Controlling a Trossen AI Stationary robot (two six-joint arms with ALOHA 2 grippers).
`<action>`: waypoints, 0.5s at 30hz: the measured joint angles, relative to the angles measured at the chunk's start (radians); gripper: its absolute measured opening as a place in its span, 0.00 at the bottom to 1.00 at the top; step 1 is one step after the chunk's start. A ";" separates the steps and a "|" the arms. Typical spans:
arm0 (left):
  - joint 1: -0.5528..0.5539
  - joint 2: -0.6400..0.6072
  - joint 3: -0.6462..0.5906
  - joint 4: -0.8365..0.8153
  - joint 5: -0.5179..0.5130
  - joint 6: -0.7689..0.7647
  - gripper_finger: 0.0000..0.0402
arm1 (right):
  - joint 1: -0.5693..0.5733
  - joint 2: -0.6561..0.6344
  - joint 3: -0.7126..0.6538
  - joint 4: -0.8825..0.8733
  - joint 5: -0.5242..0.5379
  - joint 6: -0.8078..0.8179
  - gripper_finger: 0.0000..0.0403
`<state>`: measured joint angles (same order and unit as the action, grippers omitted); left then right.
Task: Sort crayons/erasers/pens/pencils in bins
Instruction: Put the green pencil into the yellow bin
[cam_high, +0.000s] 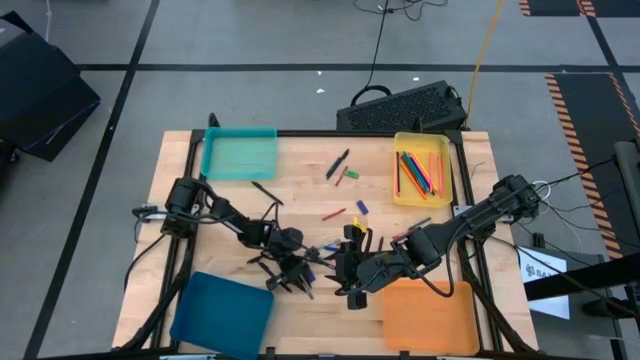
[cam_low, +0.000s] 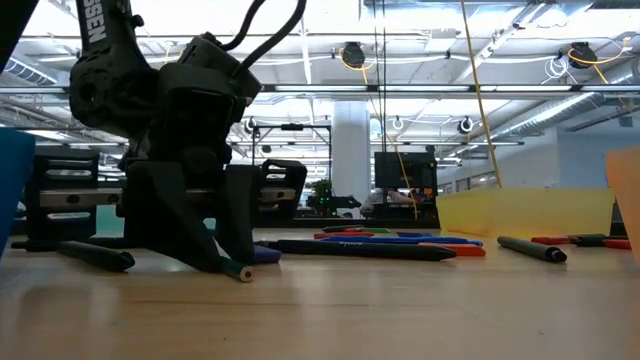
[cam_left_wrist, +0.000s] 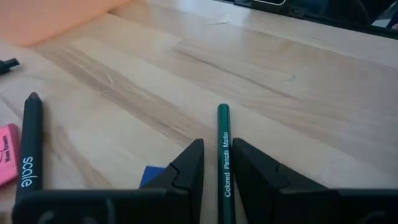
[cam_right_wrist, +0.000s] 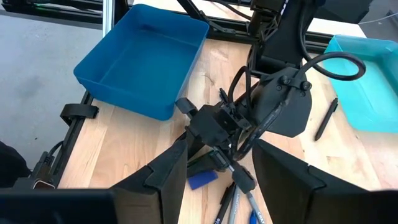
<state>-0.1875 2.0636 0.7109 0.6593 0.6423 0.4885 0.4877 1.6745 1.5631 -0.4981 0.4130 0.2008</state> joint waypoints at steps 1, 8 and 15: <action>0.000 0.000 0.000 0.000 -0.002 0.001 0.22 | 0.000 0.000 0.000 0.000 0.000 0.000 0.43; 0.000 -0.001 0.000 -0.016 0.001 0.026 0.04 | 0.000 0.000 0.000 0.000 0.000 -0.001 0.43; 0.003 -0.010 0.000 -0.026 -0.022 0.027 0.07 | -0.002 0.000 0.000 0.000 -0.001 -0.003 0.43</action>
<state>-0.1846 2.0535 0.7113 0.6332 0.6206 0.5153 0.4854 1.6745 1.5631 -0.4979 0.4122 0.1978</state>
